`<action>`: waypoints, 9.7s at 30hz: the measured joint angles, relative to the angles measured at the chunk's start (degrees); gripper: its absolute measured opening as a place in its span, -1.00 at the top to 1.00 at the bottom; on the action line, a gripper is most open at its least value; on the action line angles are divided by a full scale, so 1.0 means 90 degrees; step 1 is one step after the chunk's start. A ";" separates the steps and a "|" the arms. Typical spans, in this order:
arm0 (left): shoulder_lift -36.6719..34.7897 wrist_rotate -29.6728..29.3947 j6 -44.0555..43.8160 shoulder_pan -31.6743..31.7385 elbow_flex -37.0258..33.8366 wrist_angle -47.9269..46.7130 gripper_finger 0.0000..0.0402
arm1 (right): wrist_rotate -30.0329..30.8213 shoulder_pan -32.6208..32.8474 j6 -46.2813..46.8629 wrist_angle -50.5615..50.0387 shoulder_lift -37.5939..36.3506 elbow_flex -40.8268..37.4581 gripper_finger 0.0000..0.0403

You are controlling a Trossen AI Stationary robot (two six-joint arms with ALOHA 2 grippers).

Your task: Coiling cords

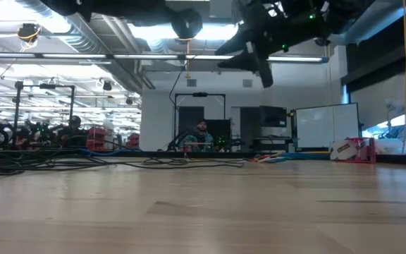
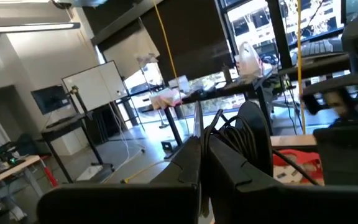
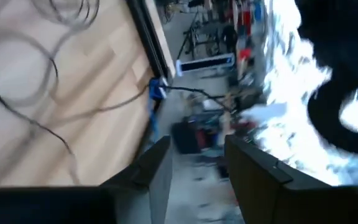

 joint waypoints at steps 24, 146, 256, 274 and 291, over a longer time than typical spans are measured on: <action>-0.0009 -0.0005 -0.0173 0.0012 0.0005 -0.0130 0.95 | 0.1228 0.0244 -0.3531 0.1792 0.1973 0.1255 0.27; 0.0377 0.3121 0.0391 -0.0150 0.0005 -0.0349 0.72 | -0.1520 -0.0226 0.5503 -0.0319 -0.0059 0.1235 0.95; 0.1644 0.1136 -0.0263 -0.1221 0.0580 -0.1289 0.98 | -0.0509 -0.0427 0.5941 0.1312 -0.0154 0.1306 0.98; 0.1566 0.1219 -0.0247 -0.1459 0.0578 0.0271 0.99 | -0.0724 -0.0432 0.5840 0.1332 -0.0098 0.1306 0.99; 0.2769 0.1204 -0.0325 -0.0967 0.1558 0.0441 0.99 | -0.1340 -0.0430 0.6232 0.1412 -0.0098 0.1310 0.99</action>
